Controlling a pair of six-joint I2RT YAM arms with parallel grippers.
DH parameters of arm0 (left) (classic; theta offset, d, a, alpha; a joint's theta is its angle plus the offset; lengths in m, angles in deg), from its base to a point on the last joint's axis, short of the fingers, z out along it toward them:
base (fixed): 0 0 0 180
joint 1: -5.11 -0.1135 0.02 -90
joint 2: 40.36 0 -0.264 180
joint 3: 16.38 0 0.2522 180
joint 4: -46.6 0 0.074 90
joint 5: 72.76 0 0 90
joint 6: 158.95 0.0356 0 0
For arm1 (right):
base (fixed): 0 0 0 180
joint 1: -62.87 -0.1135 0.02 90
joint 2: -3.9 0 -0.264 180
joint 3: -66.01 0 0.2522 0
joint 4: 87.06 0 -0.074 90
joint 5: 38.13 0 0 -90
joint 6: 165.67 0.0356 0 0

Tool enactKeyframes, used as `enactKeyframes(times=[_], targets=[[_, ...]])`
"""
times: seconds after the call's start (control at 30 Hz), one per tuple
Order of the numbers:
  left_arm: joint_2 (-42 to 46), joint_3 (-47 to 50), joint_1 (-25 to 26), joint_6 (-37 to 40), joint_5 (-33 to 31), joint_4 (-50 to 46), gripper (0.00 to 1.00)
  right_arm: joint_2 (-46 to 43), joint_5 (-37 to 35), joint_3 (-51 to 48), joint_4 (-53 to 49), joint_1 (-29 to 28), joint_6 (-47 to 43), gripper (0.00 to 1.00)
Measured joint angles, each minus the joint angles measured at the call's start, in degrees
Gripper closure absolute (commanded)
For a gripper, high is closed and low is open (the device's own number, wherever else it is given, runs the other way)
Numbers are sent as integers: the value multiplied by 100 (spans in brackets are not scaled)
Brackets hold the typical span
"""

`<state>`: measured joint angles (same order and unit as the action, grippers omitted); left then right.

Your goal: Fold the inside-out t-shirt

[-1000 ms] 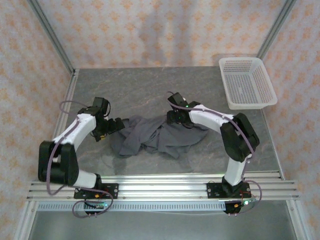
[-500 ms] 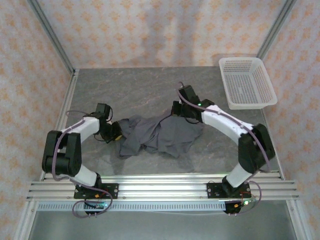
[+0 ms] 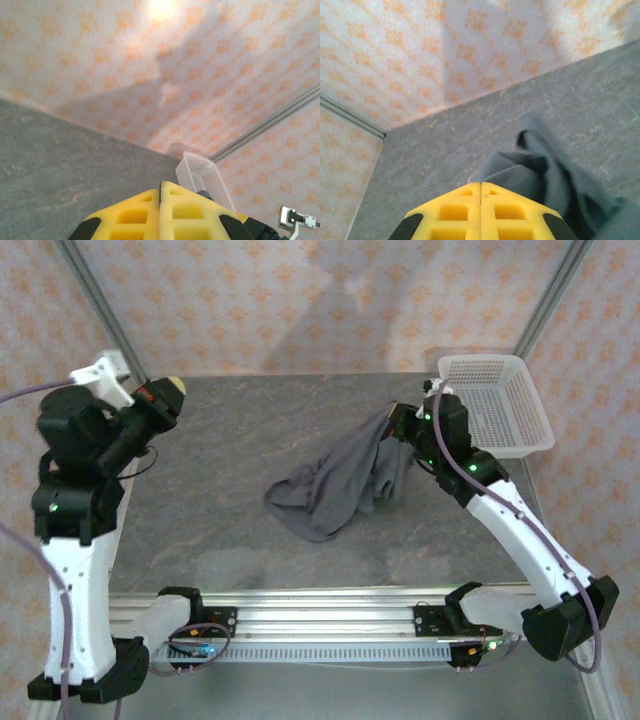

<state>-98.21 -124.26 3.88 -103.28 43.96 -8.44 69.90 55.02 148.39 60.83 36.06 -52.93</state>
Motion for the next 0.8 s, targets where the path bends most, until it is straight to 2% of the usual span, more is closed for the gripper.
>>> enactKeyframes(times=[0.07,0.1,0.13,0.2,0.33,0.4,0.57,0.8], targets=[[50,236,85,37,-7,-35,80,-35,37,13,-4,-2,0,100],[50,597,258,35,-9,-11,69,-4,85,13,-4,-4,2,100],[24,1067,529,17,-52,31,59,44,111,13,-15,-4,9,100],[-177,2081,1233,-83,-162,9,51,164,131,13,-48,-2,28,100],[-1060,3746,2485,-463,-229,70,49,422,131,13,-101,-2,63,100],[-1381,4107,3018,-684,-323,83,50,490,133,13,-127,-2,68,100],[-2393,3626,3884,-1045,-634,382,50,505,133,11,-138,-2,90,100],[-4144,2540,4592,-1123,-767,619,43,505,127,11,-236,-2,83,100]])
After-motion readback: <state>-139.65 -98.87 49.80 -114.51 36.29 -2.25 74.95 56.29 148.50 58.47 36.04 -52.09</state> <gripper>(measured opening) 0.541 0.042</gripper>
